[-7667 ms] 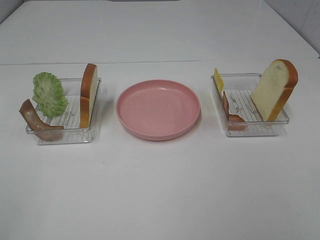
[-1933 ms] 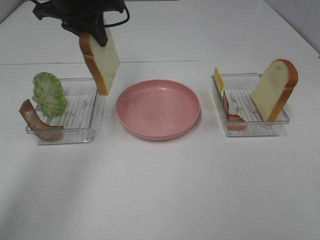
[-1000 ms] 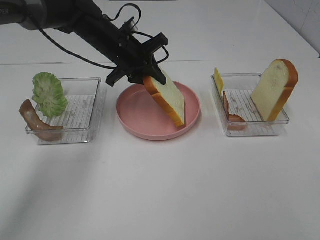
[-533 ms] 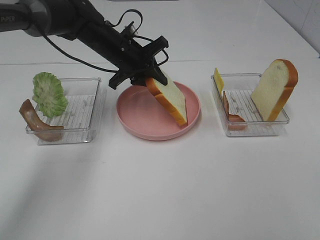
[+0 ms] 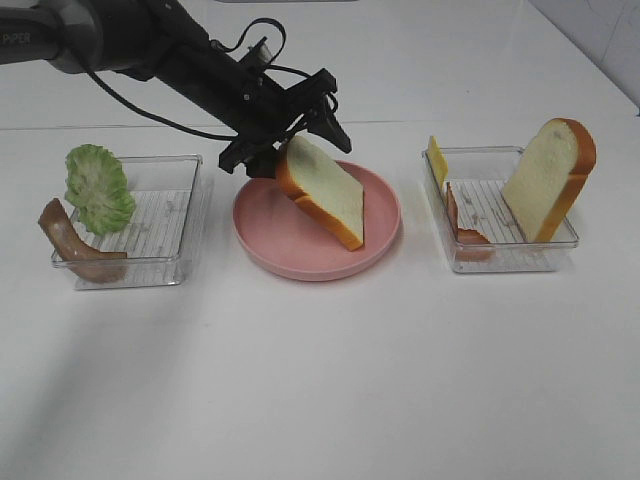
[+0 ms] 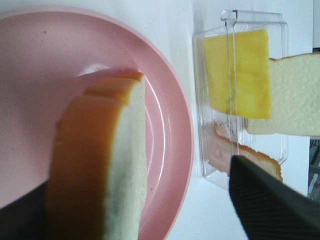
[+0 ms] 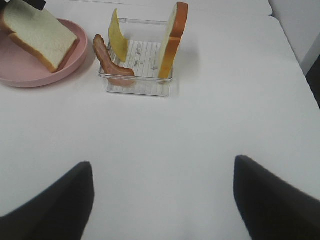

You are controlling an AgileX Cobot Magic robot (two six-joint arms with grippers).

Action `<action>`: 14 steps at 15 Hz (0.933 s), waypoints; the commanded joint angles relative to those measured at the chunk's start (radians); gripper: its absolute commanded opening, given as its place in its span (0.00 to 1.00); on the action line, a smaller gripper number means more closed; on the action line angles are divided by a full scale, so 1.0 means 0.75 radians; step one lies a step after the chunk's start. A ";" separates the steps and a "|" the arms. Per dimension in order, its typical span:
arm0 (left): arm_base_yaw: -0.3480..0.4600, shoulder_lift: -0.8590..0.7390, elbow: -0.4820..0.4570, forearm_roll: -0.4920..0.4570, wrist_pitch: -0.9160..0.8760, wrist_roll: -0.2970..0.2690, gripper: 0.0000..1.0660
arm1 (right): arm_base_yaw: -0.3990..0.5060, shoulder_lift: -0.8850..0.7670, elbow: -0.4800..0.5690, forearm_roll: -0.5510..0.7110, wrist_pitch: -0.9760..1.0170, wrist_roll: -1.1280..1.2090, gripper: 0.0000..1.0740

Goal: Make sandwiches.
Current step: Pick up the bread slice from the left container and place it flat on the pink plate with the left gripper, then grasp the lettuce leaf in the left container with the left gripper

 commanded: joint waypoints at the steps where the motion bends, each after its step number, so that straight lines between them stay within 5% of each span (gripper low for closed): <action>1: -0.009 -0.024 -0.005 0.012 0.072 0.060 0.82 | 0.000 -0.017 0.003 0.003 -0.009 -0.007 0.69; 4: -0.009 -0.067 -0.043 0.196 0.099 0.063 0.82 | 0.000 -0.017 0.003 0.001 -0.009 -0.007 0.69; 5: -0.009 -0.103 -0.125 0.427 0.185 -0.033 0.82 | 0.000 -0.017 0.003 0.003 -0.009 -0.007 0.69; 14: 0.001 -0.236 -0.405 0.960 0.580 -0.196 0.77 | 0.000 -0.017 0.003 0.003 -0.009 -0.007 0.69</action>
